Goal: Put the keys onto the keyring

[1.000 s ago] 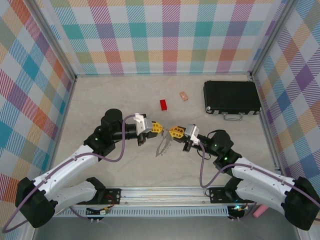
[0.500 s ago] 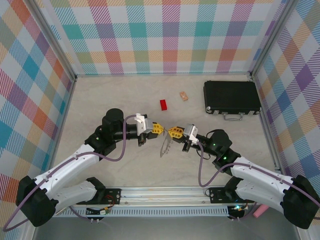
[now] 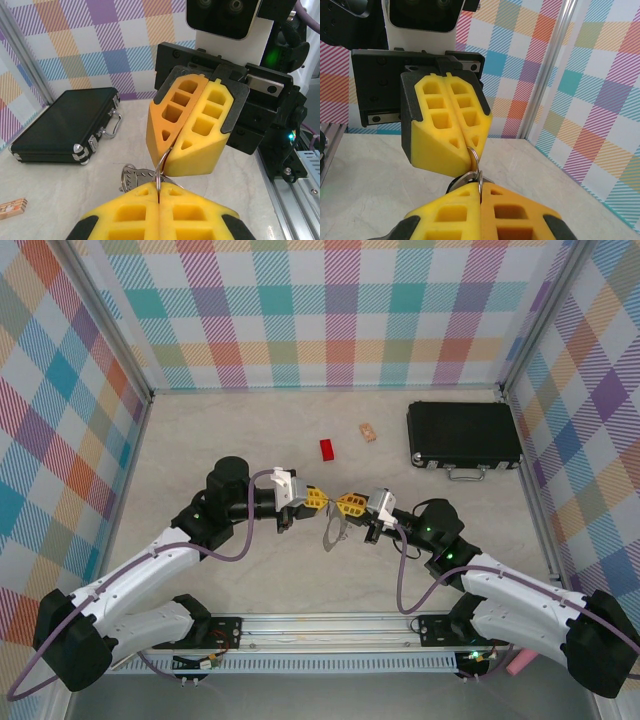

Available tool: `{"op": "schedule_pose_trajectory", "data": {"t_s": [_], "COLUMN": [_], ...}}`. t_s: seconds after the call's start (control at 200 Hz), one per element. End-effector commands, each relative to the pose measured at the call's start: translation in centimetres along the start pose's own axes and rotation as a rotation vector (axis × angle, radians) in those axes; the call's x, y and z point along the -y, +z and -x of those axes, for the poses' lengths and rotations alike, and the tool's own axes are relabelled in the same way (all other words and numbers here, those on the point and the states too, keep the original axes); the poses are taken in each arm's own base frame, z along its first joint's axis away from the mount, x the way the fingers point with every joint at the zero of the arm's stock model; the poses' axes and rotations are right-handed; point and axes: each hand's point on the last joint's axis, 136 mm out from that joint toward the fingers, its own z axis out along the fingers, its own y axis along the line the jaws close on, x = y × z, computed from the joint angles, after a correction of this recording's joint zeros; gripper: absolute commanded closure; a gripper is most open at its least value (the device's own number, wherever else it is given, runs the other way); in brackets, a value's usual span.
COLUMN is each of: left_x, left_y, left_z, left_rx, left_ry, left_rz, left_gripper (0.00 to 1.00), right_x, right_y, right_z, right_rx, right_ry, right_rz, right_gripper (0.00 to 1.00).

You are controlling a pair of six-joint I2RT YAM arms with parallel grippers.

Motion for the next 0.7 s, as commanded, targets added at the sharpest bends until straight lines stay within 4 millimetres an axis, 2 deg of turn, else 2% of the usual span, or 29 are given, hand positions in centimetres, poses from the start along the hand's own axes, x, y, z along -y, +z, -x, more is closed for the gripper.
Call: {"op": "schedule_pose_trajectory", "data": {"t_s": [0.0,0.165,0.695], "left_x": [-0.2,-0.6,-1.2], "left_y": [-0.2,-0.5,-0.8], "left_z": [1.1,1.6,1.4], "left_rx": [0.022,0.045,0.047], "left_ry": [0.009,0.026,0.027], "left_rz": [-0.006,0.030,0.077], "left_gripper": [1.00,1.00,1.00], "right_x": [0.3,0.3,0.3], "right_y": [0.1,0.1,0.1], "right_z": [1.7,1.6,1.6], "right_rx": [0.051,0.048,0.050], "right_ry": [-0.013,-0.013,-0.013], "right_rz": [0.000,-0.003,-0.005], "right_gripper": [1.00,1.00,1.00]}}
